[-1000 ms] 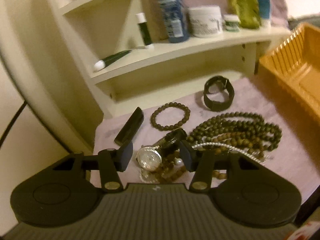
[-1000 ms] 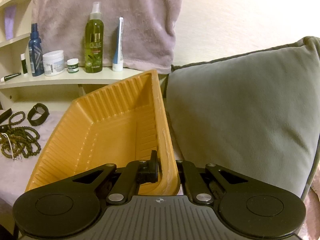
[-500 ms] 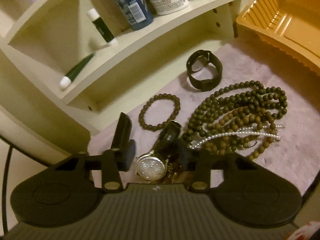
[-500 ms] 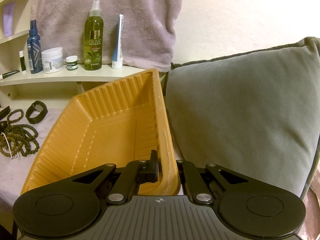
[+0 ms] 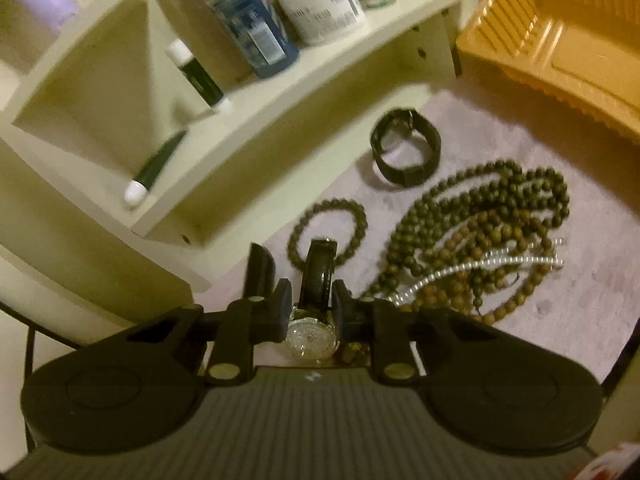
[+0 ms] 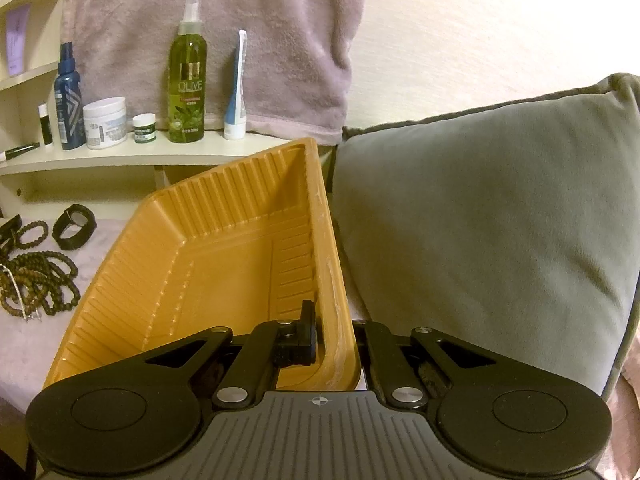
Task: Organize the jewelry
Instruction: 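Lift the silver watch with the left gripper and release it into the tray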
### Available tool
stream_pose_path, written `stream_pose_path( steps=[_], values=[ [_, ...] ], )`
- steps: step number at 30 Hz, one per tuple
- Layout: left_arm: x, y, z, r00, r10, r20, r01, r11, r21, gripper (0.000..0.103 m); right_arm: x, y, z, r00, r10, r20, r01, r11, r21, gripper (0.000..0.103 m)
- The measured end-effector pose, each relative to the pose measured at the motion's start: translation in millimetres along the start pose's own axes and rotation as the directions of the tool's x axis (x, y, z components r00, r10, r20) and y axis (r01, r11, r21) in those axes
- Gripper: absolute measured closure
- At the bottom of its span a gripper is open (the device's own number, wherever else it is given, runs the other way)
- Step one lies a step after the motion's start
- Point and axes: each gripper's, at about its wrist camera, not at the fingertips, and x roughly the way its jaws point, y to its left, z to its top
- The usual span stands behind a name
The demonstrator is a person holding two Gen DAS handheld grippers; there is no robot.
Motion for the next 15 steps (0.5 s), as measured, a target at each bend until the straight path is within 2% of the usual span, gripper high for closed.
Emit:
stream_pose_path(
  steps=[7,11,15],
  values=[
    [-23.3,7.0,11.2,0.996,0.052,0.076,-0.047,0.997,-0.061,0.084,-2.0,-1.5,-0.2,1.000,0.006,0.001,-0.006,1.000,0.010,0.098],
    [-36.6,6.2,23.2,0.993,0.034,0.110,-0.021,0.993,-0.117,0.085,-3.2,-2.9,-0.7,1.000,0.012,0.005,-0.012,1.000,0.010,0.098],
    [-46.7,-7.8,39.9,0.990,-0.019,0.137,0.039,0.988,-0.148,0.085,-3.8,-3.3,-1.1,1.000,0.016,0.012,-0.016,1.000,0.014,0.098]
  ],
)
